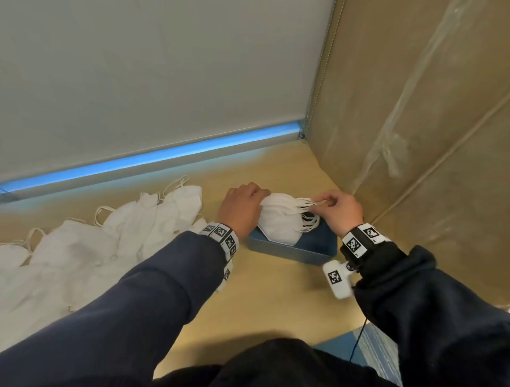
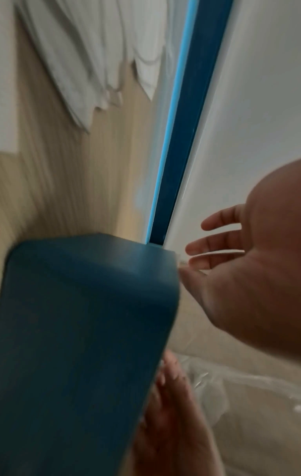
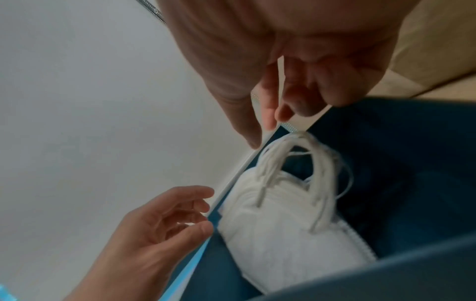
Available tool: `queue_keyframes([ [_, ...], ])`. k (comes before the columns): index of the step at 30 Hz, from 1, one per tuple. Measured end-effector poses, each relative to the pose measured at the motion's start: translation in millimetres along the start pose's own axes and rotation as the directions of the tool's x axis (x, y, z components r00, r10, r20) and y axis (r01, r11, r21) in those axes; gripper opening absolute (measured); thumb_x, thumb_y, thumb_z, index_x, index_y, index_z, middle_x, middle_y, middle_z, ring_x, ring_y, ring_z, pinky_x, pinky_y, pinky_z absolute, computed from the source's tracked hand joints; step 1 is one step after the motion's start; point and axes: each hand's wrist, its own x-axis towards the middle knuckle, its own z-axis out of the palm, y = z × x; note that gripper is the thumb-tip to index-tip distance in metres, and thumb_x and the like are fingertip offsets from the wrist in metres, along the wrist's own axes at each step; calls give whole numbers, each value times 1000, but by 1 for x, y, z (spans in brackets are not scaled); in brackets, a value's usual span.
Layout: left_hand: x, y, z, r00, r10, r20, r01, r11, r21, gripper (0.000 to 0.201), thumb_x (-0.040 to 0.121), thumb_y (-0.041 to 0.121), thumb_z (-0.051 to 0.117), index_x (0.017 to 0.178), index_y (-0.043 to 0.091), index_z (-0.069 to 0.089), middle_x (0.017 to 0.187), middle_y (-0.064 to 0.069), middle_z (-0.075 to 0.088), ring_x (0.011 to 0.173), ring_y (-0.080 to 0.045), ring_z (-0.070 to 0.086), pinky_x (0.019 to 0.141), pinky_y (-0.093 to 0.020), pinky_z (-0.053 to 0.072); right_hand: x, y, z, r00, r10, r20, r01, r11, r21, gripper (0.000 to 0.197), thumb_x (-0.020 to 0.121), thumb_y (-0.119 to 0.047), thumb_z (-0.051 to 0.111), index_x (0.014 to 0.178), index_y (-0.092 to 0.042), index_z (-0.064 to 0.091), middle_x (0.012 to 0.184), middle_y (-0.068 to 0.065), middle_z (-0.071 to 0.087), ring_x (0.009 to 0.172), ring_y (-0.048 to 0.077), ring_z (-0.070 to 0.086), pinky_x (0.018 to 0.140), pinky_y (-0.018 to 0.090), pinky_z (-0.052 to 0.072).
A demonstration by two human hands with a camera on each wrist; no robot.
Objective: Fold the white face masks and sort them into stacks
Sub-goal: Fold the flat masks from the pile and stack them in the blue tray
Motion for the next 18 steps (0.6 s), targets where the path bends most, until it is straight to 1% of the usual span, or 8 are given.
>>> queue_keyframes([
  [2, -12, -4, -13, 992, -126, -32, 119, 980, -157, 35, 93, 13, 59, 127, 19, 65, 118, -5, 63, 101, -28, 63, 89, -41, 48, -8, -11, 6, 999, -35, -28, 38, 994, 98, 17, 79, -20, 84, 92, -18, 73, 68, -4, 58, 61, 9, 52, 53, 11, 37],
  [4, -36, -13, -29, 968, -244, -63, 212, 923, -321, 28, 93, 11, 60, 119, 19, 69, 113, -2, 64, 96, -18, 64, 88, -35, 50, -24, -24, 18, 994, -114, -8, 112, 965, 236, 12, 82, -17, 81, 90, -19, 73, 67, -2, 57, 61, 12, 52, 61, 19, 42],
  [6, -70, -26, -48, 935, -351, -42, 303, 856, -418, 21, 93, 11, 64, 108, 23, 73, 100, 9, 67, 86, -5, 63, 85, -26, 50, -43, -40, 36, 975, -182, 127, 124, 920, 371, 6, 86, -13, 77, 87, -16, 73, 66, 3, 55, 59, 13, 50, 57, 26, 42],
  [8, -110, -45, -68, 898, -437, 60, 411, 779, -473, 20, 92, 11, 68, 99, 28, 75, 91, 18, 69, 81, 0, 65, 82, -21, 51, -60, -53, 61, 907, -247, 340, 91, 906, 414, 3, 89, -9, 73, 88, -11, 72, 67, 10, 58, 53, 14, 52, 50, 27, 42],
  [10, -157, -70, -90, 854, -480, 200, 517, 742, -428, 20, 90, 14, 72, 96, 33, 75, 88, 16, 72, 82, 1, 66, 82, -21, 52, -73, -58, 92, 805, -272, 528, 74, 928, 365, 5, 89, -8, 73, 93, -11, 73, 74, 16, 67, 59, 16, 62, 48, 32, 50],
  [12, -201, -93, -109, 801, -506, 321, 592, 749, -297, 18, 89, 19, 75, 96, 35, 75, 90, 13, 74, 84, 0, 67, 84, -26, 55, -81, -58, 128, 729, -270, 630, 108, 953, 283, 10, 87, -12, 75, 96, -16, 73, 86, 11, 73, 75, 17, 69, 59, 37, 57],
  [15, -257, -116, -130, 706, -545, 453, 658, 741, -133, 15, 87, 23, 77, 96, 34, 75, 88, 13, 73, 84, -5, 68, 83, -33, 57, -85, -57, 177, 684, -283, 672, 294, 950, 101, 20, 86, -20, 76, 104, -25, 69, 110, -2, 69, 97, 16, 66, 83, 30, 51],
  [18, -297, -128, -133, 623, -537, 569, 654, 757, -1, 22, 83, 25, 79, 94, 40, 68, 89, 15, 69, 81, -4, 64, 77, -26, 53, -83, -53, 211, 680, -268, 682, 526, 827, -199, 48, 83, -27, 75, 128, -27, 59, 137, 1, 51, 126, 23, 49, 106, 35, 41],
])
